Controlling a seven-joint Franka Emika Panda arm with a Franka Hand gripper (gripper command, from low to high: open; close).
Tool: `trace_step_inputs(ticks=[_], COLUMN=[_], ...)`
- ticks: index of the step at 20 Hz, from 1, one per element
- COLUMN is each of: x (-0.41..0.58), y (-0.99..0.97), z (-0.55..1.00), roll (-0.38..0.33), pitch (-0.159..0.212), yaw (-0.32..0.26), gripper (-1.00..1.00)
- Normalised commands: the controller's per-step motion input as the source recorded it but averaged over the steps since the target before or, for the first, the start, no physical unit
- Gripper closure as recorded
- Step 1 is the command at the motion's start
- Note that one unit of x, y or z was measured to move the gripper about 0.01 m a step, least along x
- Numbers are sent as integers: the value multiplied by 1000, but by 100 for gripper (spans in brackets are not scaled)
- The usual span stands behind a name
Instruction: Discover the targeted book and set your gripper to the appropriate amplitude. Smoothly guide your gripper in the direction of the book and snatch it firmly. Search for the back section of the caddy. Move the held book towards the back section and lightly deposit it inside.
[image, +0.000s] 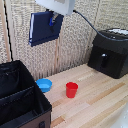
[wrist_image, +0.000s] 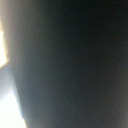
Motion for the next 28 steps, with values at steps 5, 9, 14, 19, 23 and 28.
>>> trace_step_inputs(ticks=[5,9,14,19,23,28], x=[21,45,63,117,139,174], y=[697,874,877,873,859,837], z=[332,234,250,301,338,345], roll=[24,0,0,0,0,10], pitch=[28,97,118,121,109,112], yaw=[-103,-22,-6,-1,-9,-15], gripper=[100,100,100,100,100,100])
